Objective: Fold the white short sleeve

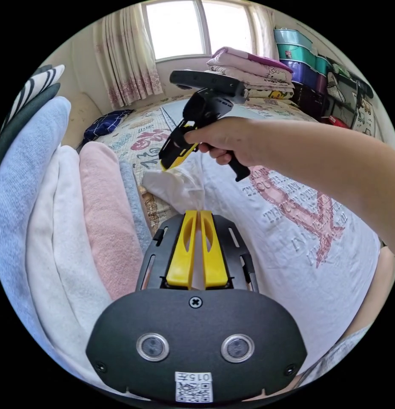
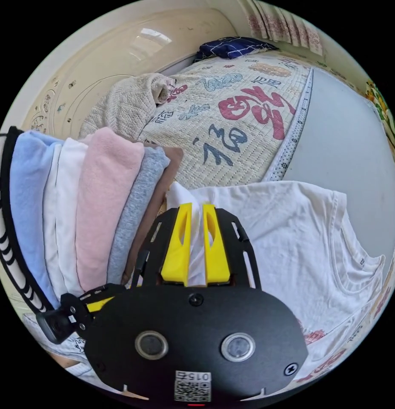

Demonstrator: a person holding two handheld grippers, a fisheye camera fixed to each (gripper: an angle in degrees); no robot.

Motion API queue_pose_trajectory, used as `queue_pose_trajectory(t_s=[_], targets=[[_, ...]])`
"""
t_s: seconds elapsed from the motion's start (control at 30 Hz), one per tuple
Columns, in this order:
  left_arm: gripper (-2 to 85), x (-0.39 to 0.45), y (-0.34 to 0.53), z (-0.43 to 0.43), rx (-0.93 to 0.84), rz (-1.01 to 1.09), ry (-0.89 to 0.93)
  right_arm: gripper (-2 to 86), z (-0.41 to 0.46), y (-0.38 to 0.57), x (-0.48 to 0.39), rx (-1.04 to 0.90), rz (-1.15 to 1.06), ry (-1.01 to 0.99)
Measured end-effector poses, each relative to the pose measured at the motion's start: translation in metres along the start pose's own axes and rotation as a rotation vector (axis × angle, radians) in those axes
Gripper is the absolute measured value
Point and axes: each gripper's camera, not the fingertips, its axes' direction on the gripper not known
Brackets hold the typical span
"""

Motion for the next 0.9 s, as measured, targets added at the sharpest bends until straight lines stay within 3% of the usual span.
queue_pose_trajectory(t_s=[0.3,0.6,0.8,0.9], targets=[[-0.5,-0.007,-0.002,0.008,-0.011,0.01,0.019,9.4,0.025,-0.009,-0.009,-0.066,-0.036,-0.044],[-0.5,-0.016,-0.001,0.011,-0.008,-0.011,0.026,7.8,0.017,-0.015,-0.02,-0.116,-0.07,-0.064],[-0.5,-0.022,0.003,0.011,-0.001,-0.024,0.027,1.4,-0.008,-0.019,-0.014,-0.118,-0.06,-0.09],[-0.5,-0.027,0.006,0.007,0.028,-0.046,0.02,0.0,-0.051,-0.015,0.005,-0.019,-0.004,-0.11]])
